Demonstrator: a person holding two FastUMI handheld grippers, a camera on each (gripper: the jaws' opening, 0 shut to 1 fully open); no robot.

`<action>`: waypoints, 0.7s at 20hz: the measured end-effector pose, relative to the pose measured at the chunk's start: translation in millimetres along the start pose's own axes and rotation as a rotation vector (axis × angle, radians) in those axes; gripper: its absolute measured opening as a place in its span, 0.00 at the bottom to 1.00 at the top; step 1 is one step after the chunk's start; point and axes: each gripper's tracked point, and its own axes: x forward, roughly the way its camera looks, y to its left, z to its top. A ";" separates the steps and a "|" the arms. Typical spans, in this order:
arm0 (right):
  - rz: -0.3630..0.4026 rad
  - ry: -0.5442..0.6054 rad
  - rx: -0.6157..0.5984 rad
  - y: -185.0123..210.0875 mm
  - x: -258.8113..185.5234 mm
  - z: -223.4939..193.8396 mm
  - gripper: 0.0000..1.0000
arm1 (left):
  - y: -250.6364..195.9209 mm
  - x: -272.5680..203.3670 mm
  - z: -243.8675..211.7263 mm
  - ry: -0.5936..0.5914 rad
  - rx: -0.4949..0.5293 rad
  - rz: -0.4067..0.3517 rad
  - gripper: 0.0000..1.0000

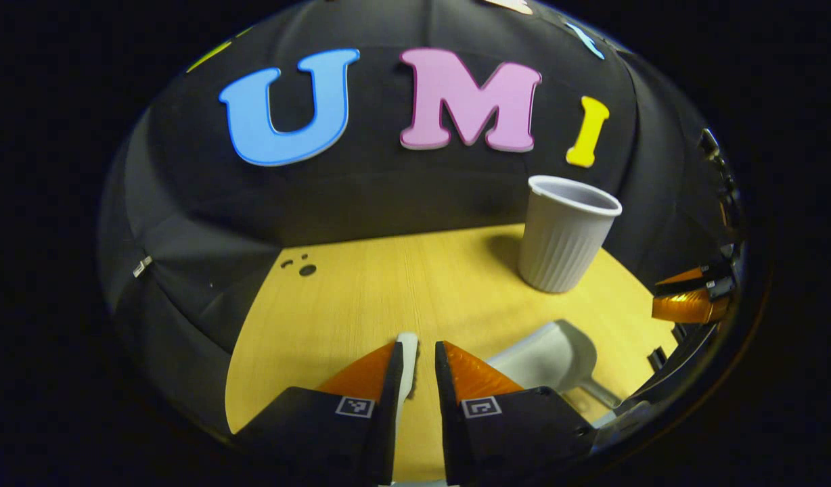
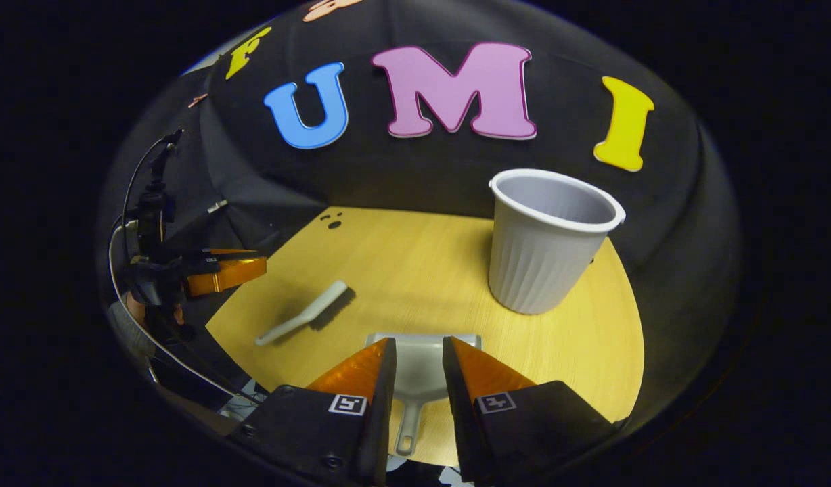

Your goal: Pick up the small broom and dustpan from the desktop, sweep the trash into the dustpan with the broom, and then empty the trash into the garbage bin.

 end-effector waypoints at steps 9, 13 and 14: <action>0.081 -0.266 -0.134 -6.3 -27.8 62.6 0.45 | -55.1 -62.4 86.3 -0.281 -0.104 -0.016 0.33; 0.120 -0.293 -0.150 -13.5 -36.9 69.5 0.45 | -53.4 -70.9 83.2 -0.281 -0.152 0.041 0.33; 0.132 -0.292 -0.160 -14.2 -37.1 68.5 0.45 | -52.2 -72.2 80.5 -0.269 -0.160 0.065 0.33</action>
